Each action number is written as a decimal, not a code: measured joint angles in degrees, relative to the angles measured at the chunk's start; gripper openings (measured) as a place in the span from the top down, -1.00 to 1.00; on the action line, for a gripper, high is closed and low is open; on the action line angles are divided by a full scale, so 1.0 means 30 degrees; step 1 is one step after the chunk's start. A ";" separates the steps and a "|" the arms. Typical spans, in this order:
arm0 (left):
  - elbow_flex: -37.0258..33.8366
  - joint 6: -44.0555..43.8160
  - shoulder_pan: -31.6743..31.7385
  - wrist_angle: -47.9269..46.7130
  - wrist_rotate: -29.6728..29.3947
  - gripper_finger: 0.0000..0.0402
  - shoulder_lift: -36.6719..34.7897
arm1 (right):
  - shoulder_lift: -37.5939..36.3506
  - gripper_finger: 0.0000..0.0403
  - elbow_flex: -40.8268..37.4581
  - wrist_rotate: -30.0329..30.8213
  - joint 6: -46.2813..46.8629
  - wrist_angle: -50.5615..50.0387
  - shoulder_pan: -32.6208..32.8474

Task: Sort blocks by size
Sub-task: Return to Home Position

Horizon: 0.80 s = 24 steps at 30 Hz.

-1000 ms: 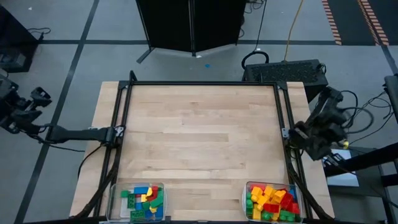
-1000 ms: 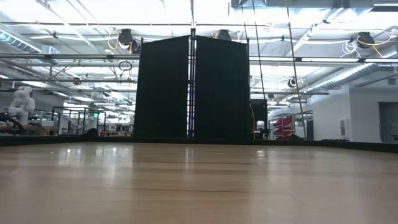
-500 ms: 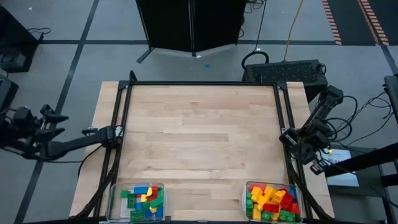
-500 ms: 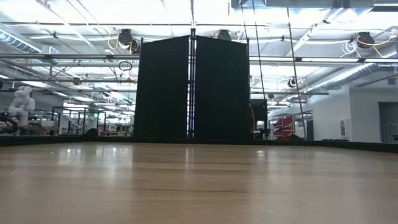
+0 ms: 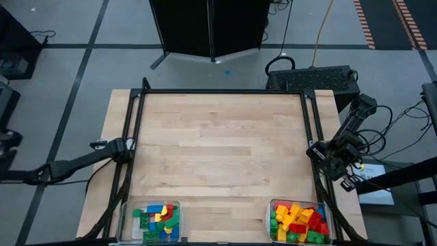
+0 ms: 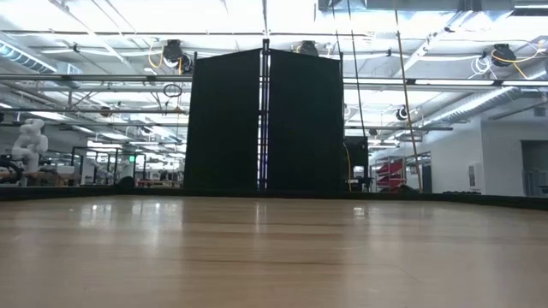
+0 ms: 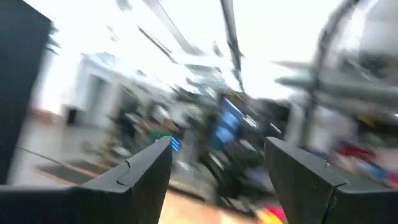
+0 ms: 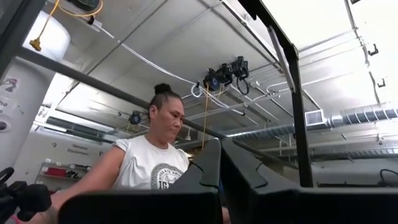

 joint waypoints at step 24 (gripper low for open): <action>-2.3677 0.0394 0.2427 2.0213 0.7339 -0.27 -0.0036 | 0.0029 1.00 0.0000 0.0085 -0.2838 -0.0963 0.0007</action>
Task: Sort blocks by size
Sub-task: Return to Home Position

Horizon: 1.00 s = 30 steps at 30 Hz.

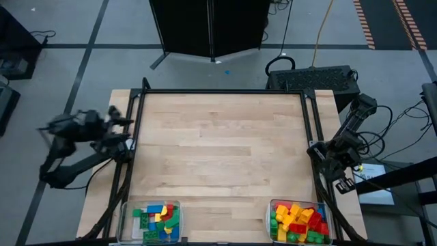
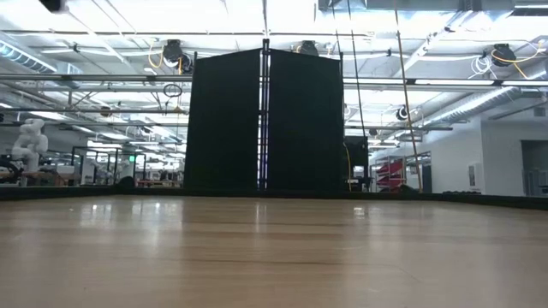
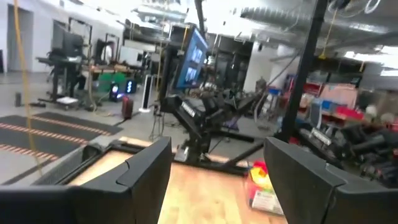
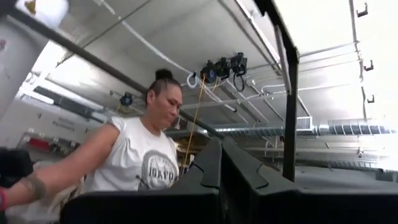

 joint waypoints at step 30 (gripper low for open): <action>-1.3260 -0.3001 -0.6374 1.3966 -0.0697 -0.27 -0.0029 | 0.2923 1.00 -0.0510 0.1401 0.1579 -0.0787 -0.3249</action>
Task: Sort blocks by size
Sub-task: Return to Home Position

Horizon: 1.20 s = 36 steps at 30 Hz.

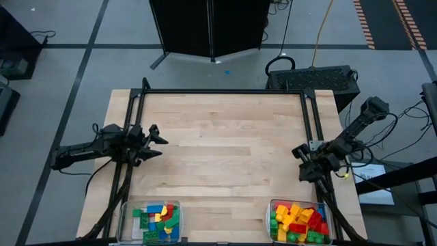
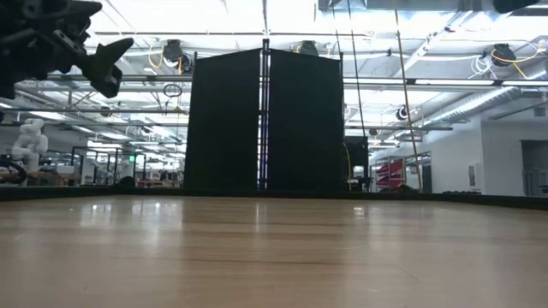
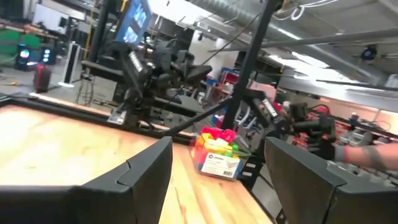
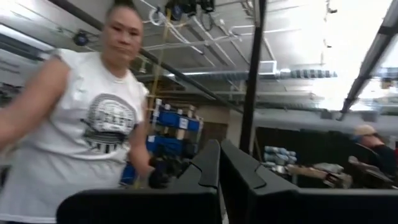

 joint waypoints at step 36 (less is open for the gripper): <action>-0.0022 0.1992 -0.2963 -0.1032 -0.3249 -0.27 0.0306 | -1.0770 0.98 0.0048 -0.6777 0.5838 -0.2972 -0.6809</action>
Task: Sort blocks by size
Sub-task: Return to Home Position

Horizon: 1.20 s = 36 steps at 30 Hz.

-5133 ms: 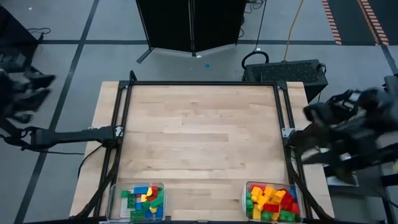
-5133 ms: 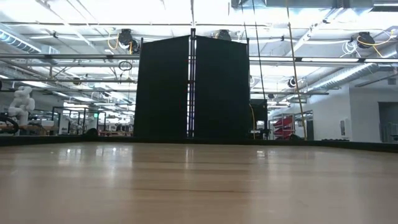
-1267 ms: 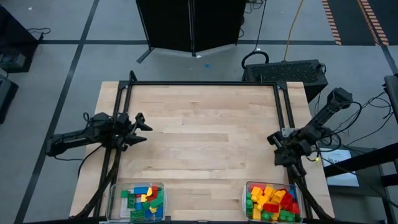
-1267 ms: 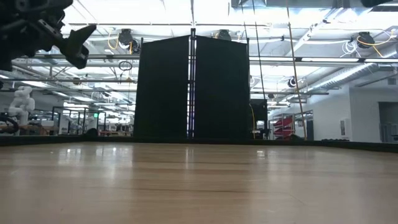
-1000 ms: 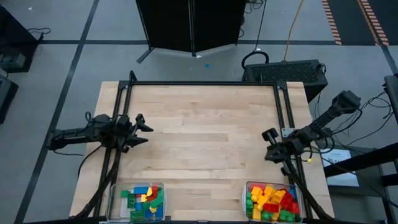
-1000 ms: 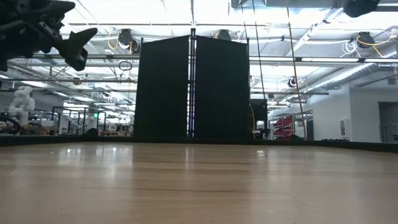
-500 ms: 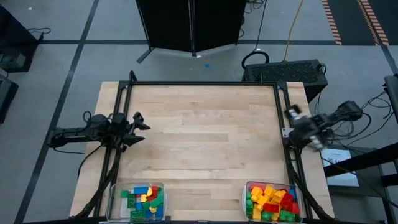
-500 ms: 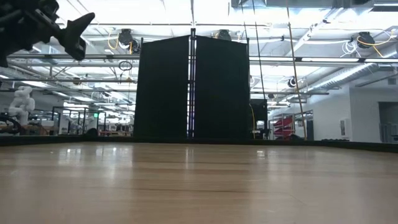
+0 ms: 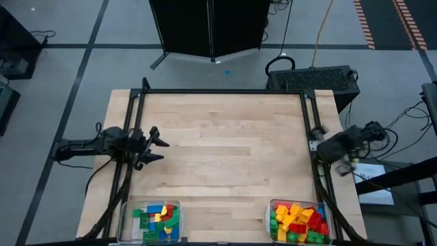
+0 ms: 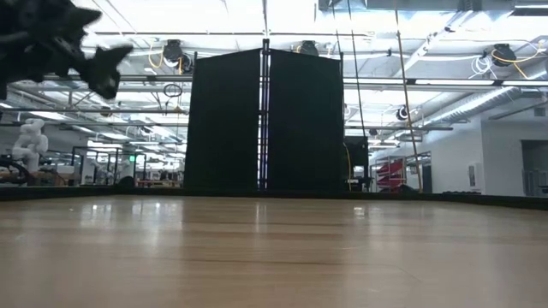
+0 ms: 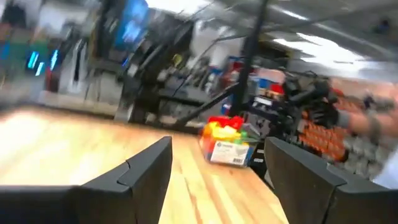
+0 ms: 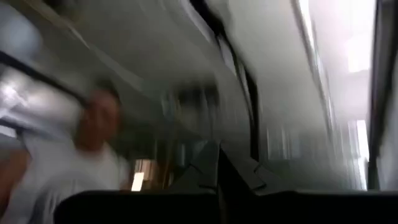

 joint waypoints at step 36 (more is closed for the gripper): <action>-0.0001 0.4118 -0.0506 -0.2089 -0.3271 -0.27 -0.0022 | 0.0015 0.98 -0.0012 0.2611 -0.1518 -1.6935 -0.3322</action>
